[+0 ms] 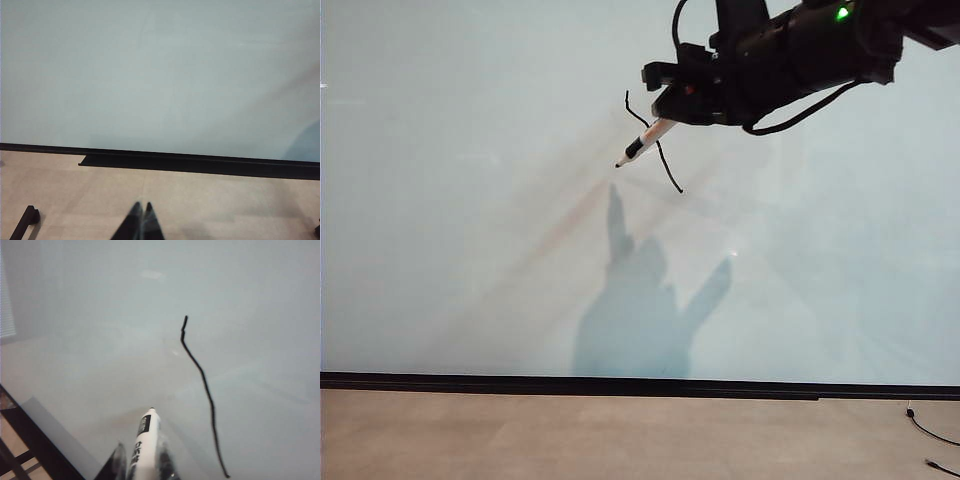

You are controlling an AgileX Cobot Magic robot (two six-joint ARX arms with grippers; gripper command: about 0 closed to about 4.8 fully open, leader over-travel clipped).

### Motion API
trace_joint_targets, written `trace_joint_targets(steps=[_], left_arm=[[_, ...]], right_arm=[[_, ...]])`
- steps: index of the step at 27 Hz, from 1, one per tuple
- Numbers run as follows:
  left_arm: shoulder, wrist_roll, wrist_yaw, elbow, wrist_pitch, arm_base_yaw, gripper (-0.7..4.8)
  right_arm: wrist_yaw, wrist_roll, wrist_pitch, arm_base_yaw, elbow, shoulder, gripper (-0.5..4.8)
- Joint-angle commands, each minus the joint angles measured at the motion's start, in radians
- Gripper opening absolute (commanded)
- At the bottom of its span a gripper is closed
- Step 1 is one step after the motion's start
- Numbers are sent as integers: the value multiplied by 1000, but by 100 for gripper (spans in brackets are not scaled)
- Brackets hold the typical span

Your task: Pick up the pen on the shelf to the right of the whiteboard and draw a cross mark.

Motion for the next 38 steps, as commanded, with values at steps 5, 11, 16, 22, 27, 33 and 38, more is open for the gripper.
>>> trace_joint_targets(steps=[5, 11, 16, 22, 27, 33, 38], left_arm=[[0, 4, 3, 3, 9, 0, -4], [0, 4, 3, 3, 9, 0, -4], [0, 4, 3, 3, 9, 0, -4], [0, 4, 3, 3, 9, 0, -5], [0, 4, 3, 3, 9, 0, -5], [0, 4, 3, 3, 8, 0, -4], [0, 4, 3, 3, 8, 0, -4]], right_arm=[[-23, -6, 9, -1, 41, 29, -7], [14, -22, -18, -1, 55, 28, -7], [14, -22, -21, -1, 59, 29, -7], [47, -32, -25, -1, 59, 29, -7], [85, -52, -23, -1, 59, 24, -7], [106, -77, -32, -1, 58, -2, -7], [111, -82, -42, 0, 58, -18, -7]])
